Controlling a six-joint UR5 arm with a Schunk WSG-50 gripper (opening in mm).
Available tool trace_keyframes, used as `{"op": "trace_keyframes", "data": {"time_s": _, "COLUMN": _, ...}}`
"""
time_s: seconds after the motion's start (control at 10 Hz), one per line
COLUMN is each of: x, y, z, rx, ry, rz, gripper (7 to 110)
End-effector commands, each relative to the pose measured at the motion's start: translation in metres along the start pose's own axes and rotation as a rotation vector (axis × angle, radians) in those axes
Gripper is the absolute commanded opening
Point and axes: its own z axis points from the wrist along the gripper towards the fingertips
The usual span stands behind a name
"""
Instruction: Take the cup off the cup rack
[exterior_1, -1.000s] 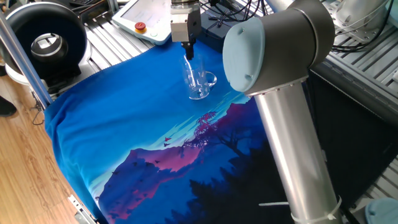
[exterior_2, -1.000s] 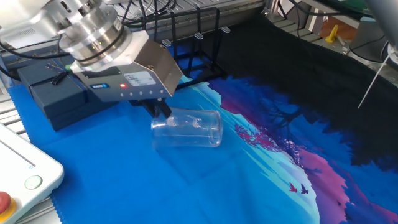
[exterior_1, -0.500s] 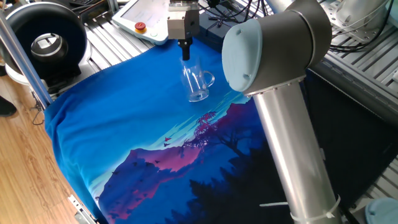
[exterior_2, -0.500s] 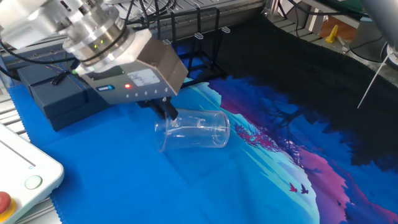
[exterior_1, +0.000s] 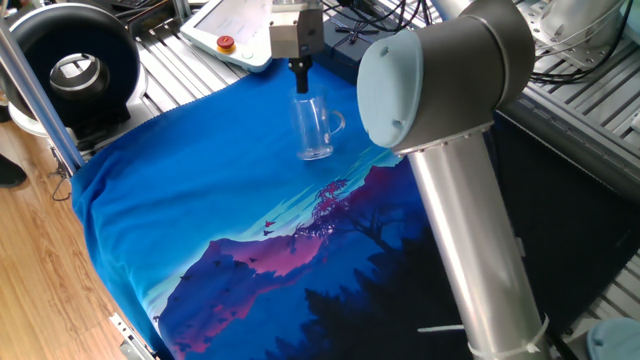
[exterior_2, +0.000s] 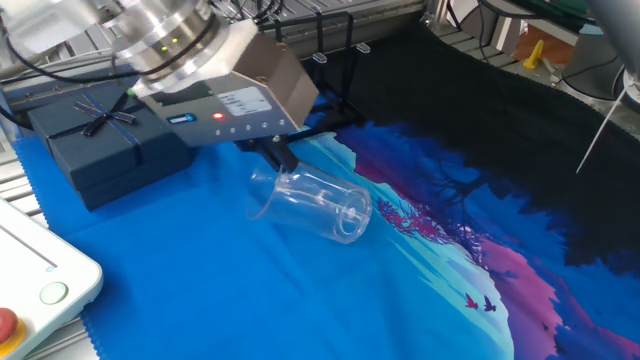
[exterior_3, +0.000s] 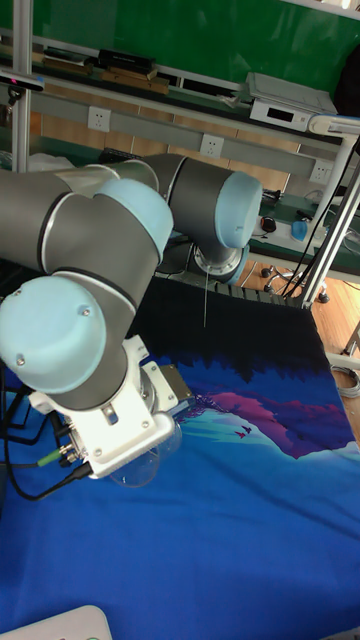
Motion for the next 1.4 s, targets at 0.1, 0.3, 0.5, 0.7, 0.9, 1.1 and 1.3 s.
{"op": "trace_keyframes", "data": {"time_s": 0.1, "x": 0.012, "y": 0.007, "z": 0.007, "rx": 0.118, "ry": 0.009, "rz": 0.083, "gripper": 7}}
{"op": "trace_keyframes", "data": {"time_s": 0.3, "x": 0.022, "y": 0.008, "z": -0.001, "rx": 0.229, "ry": 0.041, "rz": 0.142, "gripper": 7}}
{"op": "trace_keyframes", "data": {"time_s": 0.5, "x": 0.022, "y": 0.02, "z": -0.004, "rx": 0.256, "ry": 0.04, "rz": 0.163, "gripper": 7}}
{"op": "trace_keyframes", "data": {"time_s": 0.7, "x": 0.022, "y": 0.027, "z": -0.002, "rx": 0.256, "ry": 0.038, "rz": 0.175, "gripper": 7}}
{"op": "trace_keyframes", "data": {"time_s": 0.9, "x": 0.013, "y": 0.038, "z": 0.006, "rx": 0.234, "ry": 0.013, "rz": 0.182, "gripper": 7}}
{"op": "trace_keyframes", "data": {"time_s": 1.1, "x": 0.002, "y": 0.049, "z": 0.016, "rx": 0.214, "ry": -0.009, "rz": 0.195, "gripper": 7}}
{"op": "trace_keyframes", "data": {"time_s": 1.3, "x": 0.002, "y": 0.055, "z": 0.02, "rx": 0.203, "ry": -0.017, "rz": 0.195, "gripper": 7}}
